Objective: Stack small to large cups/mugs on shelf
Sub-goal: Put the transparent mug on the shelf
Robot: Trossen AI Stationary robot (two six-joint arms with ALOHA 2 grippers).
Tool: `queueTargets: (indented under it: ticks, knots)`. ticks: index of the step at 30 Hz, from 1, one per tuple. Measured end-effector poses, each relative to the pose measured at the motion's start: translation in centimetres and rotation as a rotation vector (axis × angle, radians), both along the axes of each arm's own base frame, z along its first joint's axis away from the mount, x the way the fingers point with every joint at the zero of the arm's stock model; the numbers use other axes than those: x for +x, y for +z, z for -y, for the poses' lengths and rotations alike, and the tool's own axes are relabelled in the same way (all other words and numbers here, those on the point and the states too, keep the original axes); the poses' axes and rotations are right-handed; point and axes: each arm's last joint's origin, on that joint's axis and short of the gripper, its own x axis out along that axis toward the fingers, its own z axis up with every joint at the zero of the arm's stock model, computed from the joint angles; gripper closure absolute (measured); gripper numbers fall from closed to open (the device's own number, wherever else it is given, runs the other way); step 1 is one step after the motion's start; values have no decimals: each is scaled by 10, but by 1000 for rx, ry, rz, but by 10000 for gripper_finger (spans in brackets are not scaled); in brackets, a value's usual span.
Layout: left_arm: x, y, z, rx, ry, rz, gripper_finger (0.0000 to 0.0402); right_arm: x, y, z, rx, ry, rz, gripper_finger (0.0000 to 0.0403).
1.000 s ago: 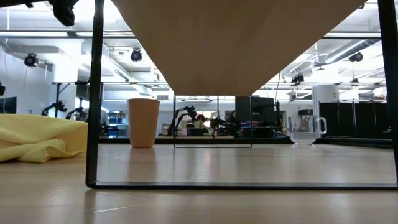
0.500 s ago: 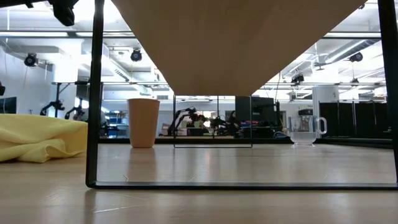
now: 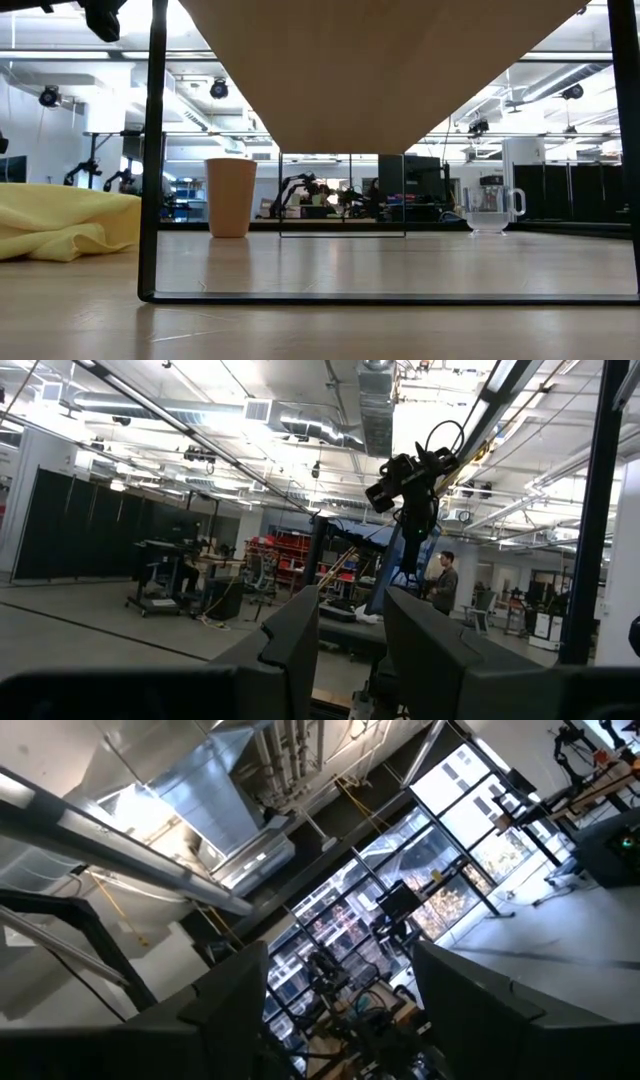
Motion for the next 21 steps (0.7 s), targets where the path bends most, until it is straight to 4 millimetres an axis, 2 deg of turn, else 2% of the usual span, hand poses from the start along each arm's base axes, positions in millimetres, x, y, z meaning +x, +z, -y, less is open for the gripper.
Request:
queueTargets:
  ticks: [8, 13, 17, 21]
  knots:
    - [0, 0, 0, 0, 0, 0, 300, 2, 3, 2, 19, -60, 35, 159]
    - [0, 0, 0, 0, 0, 5, 300, 4, -1, 1, -33, -69, -28, 160]
    - [1, 0, 0, -1, 0, -7, 300, 7, -9, 0, 62, 6, -87, 160]
    - [3, -1, 0, -1, 0, -18, 300, 13, -13, -2, 41, 76, -128, 164]
